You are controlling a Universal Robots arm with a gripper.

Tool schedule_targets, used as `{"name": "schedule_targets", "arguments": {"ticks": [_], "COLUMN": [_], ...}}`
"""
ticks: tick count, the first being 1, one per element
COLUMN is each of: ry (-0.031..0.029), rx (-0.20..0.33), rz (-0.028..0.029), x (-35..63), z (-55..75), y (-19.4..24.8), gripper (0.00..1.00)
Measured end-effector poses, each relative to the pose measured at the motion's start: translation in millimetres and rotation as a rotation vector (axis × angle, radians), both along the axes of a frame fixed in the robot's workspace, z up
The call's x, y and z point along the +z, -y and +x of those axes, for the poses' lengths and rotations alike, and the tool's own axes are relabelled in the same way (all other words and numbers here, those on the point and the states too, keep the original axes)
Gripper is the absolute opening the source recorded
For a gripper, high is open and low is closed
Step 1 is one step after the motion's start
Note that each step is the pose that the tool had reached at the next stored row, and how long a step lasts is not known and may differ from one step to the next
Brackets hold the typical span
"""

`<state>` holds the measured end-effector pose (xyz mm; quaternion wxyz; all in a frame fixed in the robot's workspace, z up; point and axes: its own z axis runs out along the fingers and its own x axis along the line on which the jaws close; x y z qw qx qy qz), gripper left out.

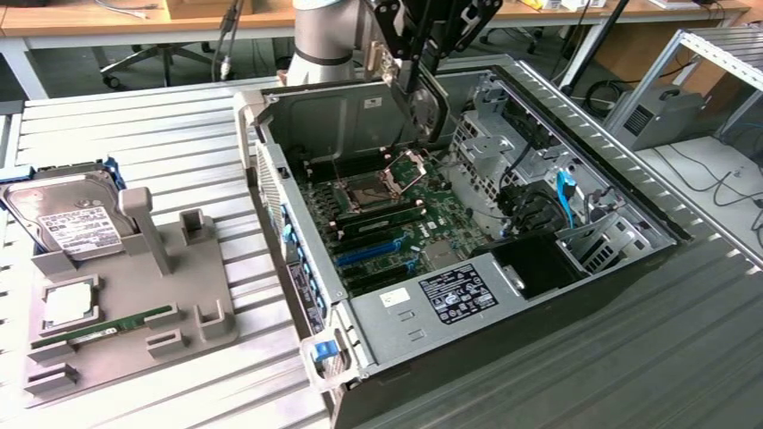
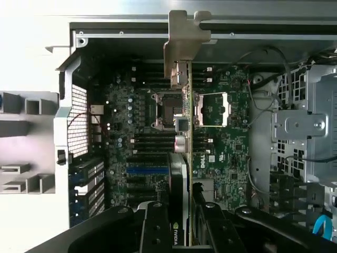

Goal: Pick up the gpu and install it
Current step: 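Pick up the gpu and move the gpu toward the slot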

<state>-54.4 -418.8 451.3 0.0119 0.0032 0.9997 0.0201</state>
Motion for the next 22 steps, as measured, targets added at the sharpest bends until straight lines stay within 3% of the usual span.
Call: {"name": "schedule_targets", "arguments": {"ticks": [7, 17, 22], "ry": [0.0000, 0.0000, 0.0000], "rx": [0.000, 0.000, 0.000], "rz": [0.0000, 0.0001, 0.0001], "x": [0.0, 0.0, 0.0], "z": [23.5, 42.5, 59.8], "y": [-0.9, -1.8, -2.4], "gripper": [0.27, 0.27, 0.27]}}
